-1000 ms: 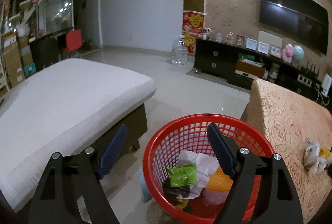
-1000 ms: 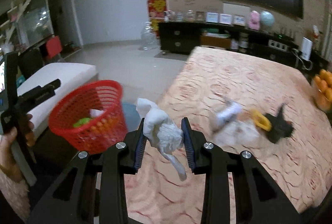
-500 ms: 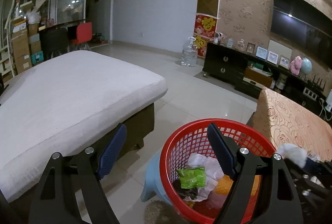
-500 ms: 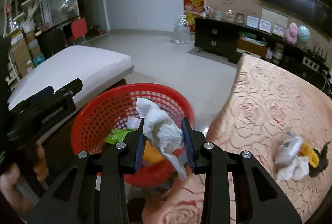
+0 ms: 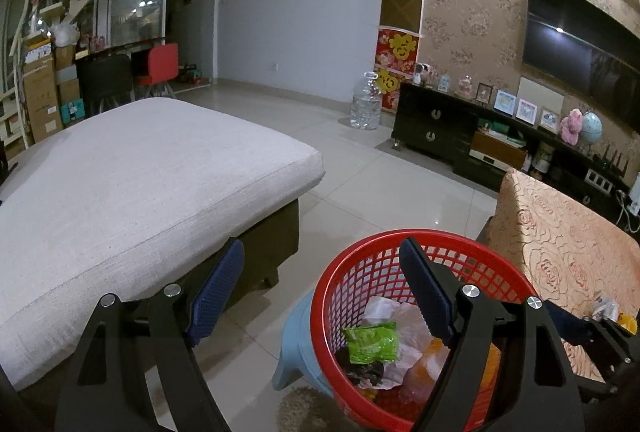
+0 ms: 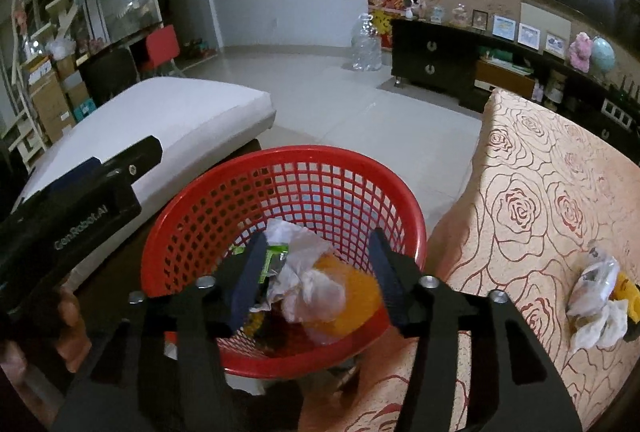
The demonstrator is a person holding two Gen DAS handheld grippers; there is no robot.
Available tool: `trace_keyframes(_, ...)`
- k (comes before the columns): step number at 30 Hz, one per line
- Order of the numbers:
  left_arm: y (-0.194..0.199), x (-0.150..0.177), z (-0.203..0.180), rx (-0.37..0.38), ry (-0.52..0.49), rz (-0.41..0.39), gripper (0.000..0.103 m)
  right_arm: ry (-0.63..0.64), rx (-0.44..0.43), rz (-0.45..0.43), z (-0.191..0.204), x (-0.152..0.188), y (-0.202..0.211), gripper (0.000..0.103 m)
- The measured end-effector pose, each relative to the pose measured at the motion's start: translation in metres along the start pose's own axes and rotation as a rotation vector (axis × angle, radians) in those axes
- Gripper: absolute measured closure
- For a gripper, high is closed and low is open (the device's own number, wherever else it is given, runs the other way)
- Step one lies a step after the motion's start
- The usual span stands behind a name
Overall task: Collect trash
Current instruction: 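Carry the white tissue over the red basket and open the right gripper, then move both grippers back toward the remaining trash on the table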
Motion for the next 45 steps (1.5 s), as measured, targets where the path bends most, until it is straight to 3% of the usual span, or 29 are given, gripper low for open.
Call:
trace_keyframes(12, 0.001, -0.002, 0.0, -0.004, -0.02, 0.002, 0.026, -0.045, 0.0, -0.046, -0.02, 0.012, 0.033, 0.047)
trace_keyframes(21, 0.0, -0.002, -0.004, -0.001, -0.03, -0.002, 0.026, -0.066, 0.05, -0.079, -0.044, 0.028, 0.059, 0.047)
trace_keyframes(33, 0.001, 0.002, -0.014, 0.018, -0.063, -0.006, 0.026, -0.14, 0.177, -0.063, -0.109, 0.06, 0.074, 0.046)
trace_keyframes(45, 0.007, 0.011, -0.052, 0.054, -0.172, -0.031, 0.026, -0.237, 0.37, -0.024, -0.21, 0.122, 0.093, 0.04)
Point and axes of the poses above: each gripper's, at about its wrist camera, not at the fingertips, and y roughly against the way its jaws point, z to its left, x to its underside, the point moved 1 cm from there along -y, roughly the way its jaws point, and after that the axes turned 11 degrees about x, right-handed, at the moved point
